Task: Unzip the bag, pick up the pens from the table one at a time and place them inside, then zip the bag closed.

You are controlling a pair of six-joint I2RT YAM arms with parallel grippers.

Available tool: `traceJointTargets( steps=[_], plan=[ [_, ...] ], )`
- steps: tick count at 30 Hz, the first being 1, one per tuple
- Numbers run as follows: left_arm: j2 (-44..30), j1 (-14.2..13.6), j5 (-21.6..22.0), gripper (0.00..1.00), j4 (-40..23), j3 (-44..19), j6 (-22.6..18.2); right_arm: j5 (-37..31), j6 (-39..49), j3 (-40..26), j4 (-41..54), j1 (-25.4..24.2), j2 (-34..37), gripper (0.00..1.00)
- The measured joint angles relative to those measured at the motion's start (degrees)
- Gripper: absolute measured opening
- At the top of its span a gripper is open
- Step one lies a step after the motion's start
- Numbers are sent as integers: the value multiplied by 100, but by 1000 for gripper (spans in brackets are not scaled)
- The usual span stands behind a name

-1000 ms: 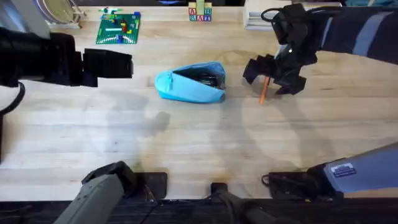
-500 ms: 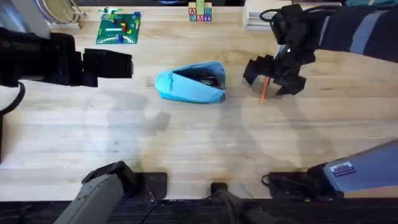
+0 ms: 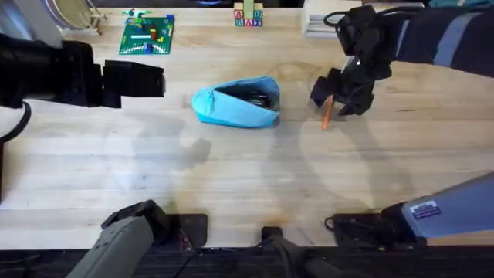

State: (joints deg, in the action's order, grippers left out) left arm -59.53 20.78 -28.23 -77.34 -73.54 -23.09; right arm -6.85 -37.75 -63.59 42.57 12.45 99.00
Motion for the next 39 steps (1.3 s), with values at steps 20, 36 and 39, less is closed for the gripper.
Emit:
traceJointTargets(
  steps=[20, 36, 39],
  plan=[
    [2, 0, 0, 995, 0, 0, 0, 0, 2, -17, -17, -13, 2, 34],
    [2, 0, -2, 995, 0, 0, 0, -22, 479, -63, -17, -13, -940, 31],
    [0, -2, -1, 996, 0, 0, 0, -24, 798, -101, -17, -15, -1282, 31]
  ],
)
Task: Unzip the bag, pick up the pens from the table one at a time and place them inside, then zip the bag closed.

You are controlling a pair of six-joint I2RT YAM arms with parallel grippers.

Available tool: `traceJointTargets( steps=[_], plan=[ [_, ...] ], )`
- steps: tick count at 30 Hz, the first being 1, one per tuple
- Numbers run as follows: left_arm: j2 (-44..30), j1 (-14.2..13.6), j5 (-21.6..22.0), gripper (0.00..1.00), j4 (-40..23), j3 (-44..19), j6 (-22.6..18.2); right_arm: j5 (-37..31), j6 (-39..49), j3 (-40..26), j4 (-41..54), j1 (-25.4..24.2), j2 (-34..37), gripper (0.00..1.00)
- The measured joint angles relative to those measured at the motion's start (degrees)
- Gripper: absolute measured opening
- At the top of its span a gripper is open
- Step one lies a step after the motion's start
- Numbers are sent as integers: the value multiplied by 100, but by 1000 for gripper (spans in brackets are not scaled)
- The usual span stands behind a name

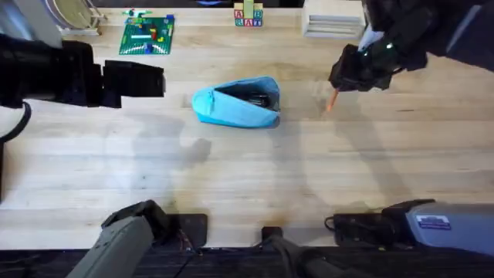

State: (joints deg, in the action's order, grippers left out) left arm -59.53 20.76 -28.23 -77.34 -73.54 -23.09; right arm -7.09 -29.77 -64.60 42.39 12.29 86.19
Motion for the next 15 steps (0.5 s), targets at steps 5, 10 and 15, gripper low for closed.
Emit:
traceJointTargets(
  steps=[5, 10, 15],
  plan=[
    [1, 2, 1, 996, 0, 0, 0, 2, 750, -4, 7, 1, -418, 31],
    [2, 2, 1, 995, 0, 0, 0, 198, 2488, -4, -54, 0, -880, 32],
    [0, 2, 1, 995, 0, 0, 0, 1113, 3397, -4, -289, 2, -935, 32]
  ],
)
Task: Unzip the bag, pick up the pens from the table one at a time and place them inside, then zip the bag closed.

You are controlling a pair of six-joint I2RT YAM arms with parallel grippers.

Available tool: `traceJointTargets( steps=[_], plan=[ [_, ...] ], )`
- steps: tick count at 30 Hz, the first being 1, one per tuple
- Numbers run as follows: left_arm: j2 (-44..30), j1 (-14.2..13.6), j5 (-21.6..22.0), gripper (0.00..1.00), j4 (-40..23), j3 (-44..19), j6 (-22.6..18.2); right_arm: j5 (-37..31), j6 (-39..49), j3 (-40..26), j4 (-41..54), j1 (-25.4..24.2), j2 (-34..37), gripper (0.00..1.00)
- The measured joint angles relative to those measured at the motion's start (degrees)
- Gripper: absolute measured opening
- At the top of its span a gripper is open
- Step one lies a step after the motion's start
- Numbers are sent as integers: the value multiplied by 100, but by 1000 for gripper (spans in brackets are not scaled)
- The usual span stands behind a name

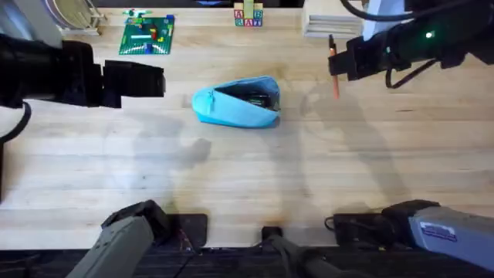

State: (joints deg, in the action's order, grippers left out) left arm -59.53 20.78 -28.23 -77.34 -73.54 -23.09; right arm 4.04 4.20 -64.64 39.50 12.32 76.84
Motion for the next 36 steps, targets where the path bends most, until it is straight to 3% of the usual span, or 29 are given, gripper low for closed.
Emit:
traceJointTargets(
  steps=[4, 5, 10, 23, 36],
  plan=[
    [0, -2, 0, 995, 0, 0, 0, 826, 456, 0, -339, 0, 2, 32],
    [2, 0, 0, 995, 0, 0, 0, 1367, 757, 0, -603, 22, 0, 32],
    [0, 0, 0, 995, 0, 0, 0, 1964, 1362, 0, -889, 239, 2, 32],
    [0, 0, -2, 996, 0, 0, 0, 2270, 3557, 0, -1083, 1356, 0, 33],
    [0, -2, 0, 995, 0, 0, 0, 2326, 4000, -2, -1431, 1561, 430, 33]
  ],
)
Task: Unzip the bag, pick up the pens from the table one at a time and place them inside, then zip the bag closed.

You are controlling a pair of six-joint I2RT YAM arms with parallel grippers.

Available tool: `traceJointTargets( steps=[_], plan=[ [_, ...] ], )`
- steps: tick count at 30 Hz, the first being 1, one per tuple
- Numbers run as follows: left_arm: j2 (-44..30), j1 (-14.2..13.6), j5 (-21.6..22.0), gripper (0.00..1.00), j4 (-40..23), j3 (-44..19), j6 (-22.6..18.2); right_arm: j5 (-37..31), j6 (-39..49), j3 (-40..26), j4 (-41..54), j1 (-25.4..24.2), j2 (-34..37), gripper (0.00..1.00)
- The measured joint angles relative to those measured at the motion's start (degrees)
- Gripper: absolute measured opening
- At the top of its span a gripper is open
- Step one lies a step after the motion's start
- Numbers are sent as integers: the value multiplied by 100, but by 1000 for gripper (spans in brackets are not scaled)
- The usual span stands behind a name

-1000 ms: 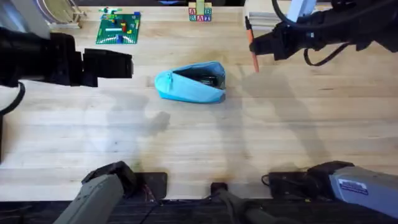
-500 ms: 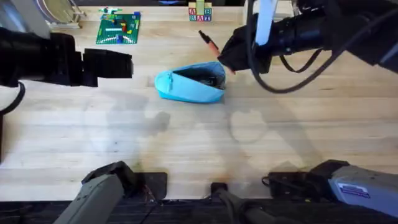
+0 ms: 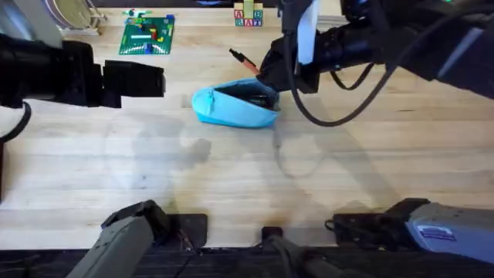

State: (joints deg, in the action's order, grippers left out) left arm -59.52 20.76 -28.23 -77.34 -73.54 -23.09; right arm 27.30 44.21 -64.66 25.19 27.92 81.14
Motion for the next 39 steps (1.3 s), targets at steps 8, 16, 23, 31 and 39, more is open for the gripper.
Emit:
traceJointTargets(
  steps=[8, 16, 23, 31, 39],
  plan=[
    [0, 0, 0, 995, 0, 0, 0, 212, 2, 0, -129, 7, 488, 32],
    [1, 1, 0, 995, 0, 0, 0, 239, 2, 0, -226, 115, 1027, 32],
    [0, 1, -2, 995, 0, 0, 0, 251, 0, 0, -249, 131, 1408, 32],
    [2, 2, 0, 995, 0, 0, 0, 255, 0, 0, -252, 131, 1408, 915],
    [1, 2, 0, 995, 0, 0, 0, 255, 20, 0, -256, 131, 1407, 996]
  ],
)
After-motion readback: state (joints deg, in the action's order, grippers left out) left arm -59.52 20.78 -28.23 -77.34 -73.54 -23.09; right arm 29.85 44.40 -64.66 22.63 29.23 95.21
